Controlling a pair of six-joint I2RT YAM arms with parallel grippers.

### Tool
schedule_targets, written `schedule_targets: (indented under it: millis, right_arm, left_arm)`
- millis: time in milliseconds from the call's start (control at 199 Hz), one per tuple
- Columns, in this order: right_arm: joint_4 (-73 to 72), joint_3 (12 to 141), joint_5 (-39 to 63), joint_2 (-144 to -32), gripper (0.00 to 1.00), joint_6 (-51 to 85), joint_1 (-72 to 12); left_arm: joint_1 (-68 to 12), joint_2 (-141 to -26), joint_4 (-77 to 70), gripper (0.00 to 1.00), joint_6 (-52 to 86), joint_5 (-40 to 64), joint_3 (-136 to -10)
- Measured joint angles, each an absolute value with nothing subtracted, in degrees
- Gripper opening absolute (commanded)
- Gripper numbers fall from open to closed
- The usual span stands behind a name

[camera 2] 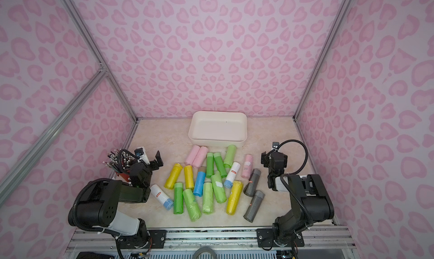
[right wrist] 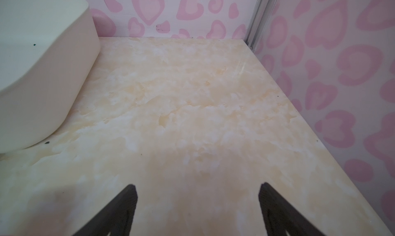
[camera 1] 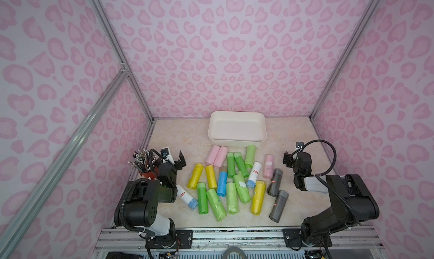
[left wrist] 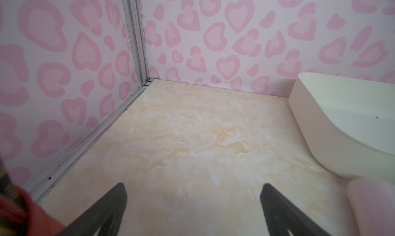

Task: Put the roll of trash bags into the storage box
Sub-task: Pick up the roll of trash bags from the center of the board.

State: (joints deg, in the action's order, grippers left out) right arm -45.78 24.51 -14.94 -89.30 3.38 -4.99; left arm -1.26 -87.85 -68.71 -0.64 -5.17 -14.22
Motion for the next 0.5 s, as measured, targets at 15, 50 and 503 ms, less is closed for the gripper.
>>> schedule_targets:
  millis: [15,50,503]
  right_arm:
    - [-45.8,24.51,-14.96,-89.27,0.9,3.38,-5.1]
    - [-45.84,24.45,-15.07,-89.21,0.91,3.36,-5.32]
    - [-20.16,35.57,-26.17,-77.71,0.91,10.74,-8.25]
  left_arm:
    - [-1.28,-87.85,-68.71,1.0,-0.64,-5.19,-14.2]
    - [-1.48,-87.83,-68.73,1.0,-0.64,-5.52,-14.13]
    - [-19.94,-84.75,-45.34,1.0,-7.97,-18.79,-28.73]
